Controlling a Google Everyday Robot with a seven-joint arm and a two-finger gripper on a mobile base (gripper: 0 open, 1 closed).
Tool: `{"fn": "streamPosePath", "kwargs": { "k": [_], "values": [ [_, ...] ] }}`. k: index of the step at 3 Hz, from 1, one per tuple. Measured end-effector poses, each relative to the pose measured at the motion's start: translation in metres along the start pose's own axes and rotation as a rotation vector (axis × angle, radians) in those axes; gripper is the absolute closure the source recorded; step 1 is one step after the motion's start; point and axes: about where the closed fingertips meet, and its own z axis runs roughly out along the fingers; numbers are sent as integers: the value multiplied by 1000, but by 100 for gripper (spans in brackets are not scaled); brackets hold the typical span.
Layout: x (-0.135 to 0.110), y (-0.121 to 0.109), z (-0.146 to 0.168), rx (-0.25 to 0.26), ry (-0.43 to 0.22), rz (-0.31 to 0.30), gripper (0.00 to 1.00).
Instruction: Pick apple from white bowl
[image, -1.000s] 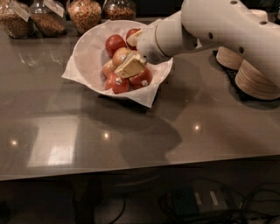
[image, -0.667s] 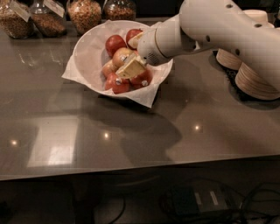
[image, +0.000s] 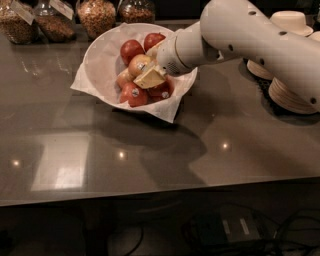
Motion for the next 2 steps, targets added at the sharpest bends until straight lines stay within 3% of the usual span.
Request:
{"fn": "streamPosePath", "kwargs": {
  "k": [2],
  "values": [
    [0, -5, 7, 7, 3, 9, 66]
  ]
}}
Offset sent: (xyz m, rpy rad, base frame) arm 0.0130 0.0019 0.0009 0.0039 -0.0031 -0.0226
